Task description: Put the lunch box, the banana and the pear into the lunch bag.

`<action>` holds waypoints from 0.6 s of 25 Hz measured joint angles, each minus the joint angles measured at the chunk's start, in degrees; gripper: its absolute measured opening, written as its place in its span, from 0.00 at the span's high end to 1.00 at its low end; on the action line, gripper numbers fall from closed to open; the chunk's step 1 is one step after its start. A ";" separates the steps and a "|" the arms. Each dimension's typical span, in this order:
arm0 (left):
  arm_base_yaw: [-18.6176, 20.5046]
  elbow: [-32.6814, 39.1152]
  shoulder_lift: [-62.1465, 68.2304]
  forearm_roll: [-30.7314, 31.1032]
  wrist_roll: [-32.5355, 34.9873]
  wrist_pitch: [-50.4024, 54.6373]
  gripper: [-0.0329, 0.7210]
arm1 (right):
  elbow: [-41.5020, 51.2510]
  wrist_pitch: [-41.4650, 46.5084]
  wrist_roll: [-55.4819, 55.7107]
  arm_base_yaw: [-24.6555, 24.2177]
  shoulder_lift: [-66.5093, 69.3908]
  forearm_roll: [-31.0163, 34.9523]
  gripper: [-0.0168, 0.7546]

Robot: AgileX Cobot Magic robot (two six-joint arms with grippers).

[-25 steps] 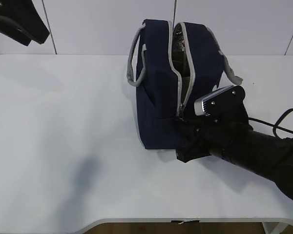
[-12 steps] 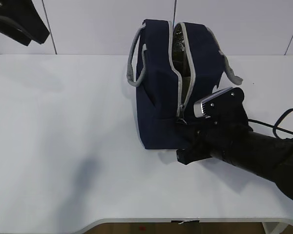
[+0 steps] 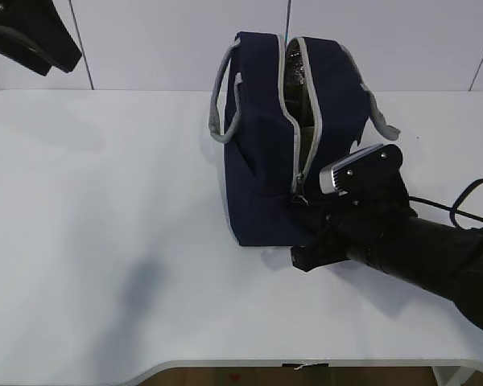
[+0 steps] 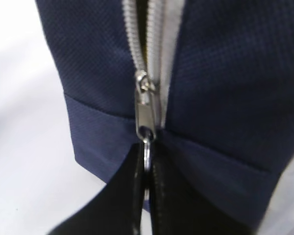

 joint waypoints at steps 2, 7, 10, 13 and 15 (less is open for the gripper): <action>0.00 0.00 0.00 0.00 0.00 0.00 0.56 | 0.00 0.27 0.00 0.00 0.00 0.00 0.97; 0.00 0.00 0.00 0.00 0.00 0.00 0.57 | 0.00 0.47 0.00 0.00 0.00 0.00 0.97; 0.00 0.00 0.00 0.00 0.00 0.00 0.57 | 0.00 2.30 0.00 0.00 -1.36 -0.27 0.97; 0.00 0.00 0.00 0.00 0.00 0.00 0.58 | 0.00 5.16 0.00 0.00 -3.91 -1.44 0.97; 0.00 0.00 0.00 0.00 0.00 0.00 0.58 | 0.00 7.31 0.00 0.00 -5.77 -2.31 0.97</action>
